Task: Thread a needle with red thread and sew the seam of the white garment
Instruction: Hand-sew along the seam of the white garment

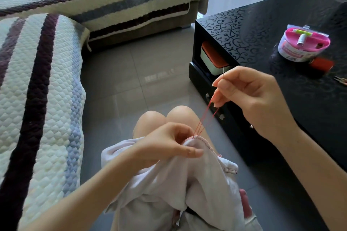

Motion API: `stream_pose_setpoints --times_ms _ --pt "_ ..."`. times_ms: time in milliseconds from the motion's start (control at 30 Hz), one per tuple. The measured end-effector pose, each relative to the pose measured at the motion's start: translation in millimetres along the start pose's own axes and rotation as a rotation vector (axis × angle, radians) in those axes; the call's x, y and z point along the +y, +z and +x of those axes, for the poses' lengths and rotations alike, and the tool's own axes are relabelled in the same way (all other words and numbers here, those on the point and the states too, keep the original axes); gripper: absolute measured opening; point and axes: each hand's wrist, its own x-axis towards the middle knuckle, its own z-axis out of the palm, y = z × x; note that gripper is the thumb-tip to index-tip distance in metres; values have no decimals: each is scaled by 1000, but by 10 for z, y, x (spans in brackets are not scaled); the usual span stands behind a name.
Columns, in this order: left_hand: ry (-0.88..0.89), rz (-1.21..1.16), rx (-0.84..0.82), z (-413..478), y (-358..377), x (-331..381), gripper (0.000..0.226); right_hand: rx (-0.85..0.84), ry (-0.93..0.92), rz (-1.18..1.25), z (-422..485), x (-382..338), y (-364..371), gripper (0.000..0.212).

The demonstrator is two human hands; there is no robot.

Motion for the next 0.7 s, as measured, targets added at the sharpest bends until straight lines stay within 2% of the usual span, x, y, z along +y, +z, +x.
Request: stream_pose_setpoints --times_ms 100,267,367,500,600,667,700 --pt "12 -59 72 -2 24 -66 29 60 27 18 83 -52 -65 11" --pt "-46 -121 132 -24 1 -75 19 139 171 387 386 -32 -327 11" --pt "-56 -180 123 -51 -13 -77 16 185 246 436 593 113 -461 15" --pt "-43 -215 128 -96 8 -81 13 300 229 206 804 325 -590 20" --pt "-53 -218 118 -130 11 -90 14 449 153 -86 912 459 -675 22" --pt "-58 -218 128 -142 7 -86 10 421 127 -289 892 479 -630 17" --pt "-58 -215 136 -146 1 -82 10 315 141 -343 836 462 -555 12"
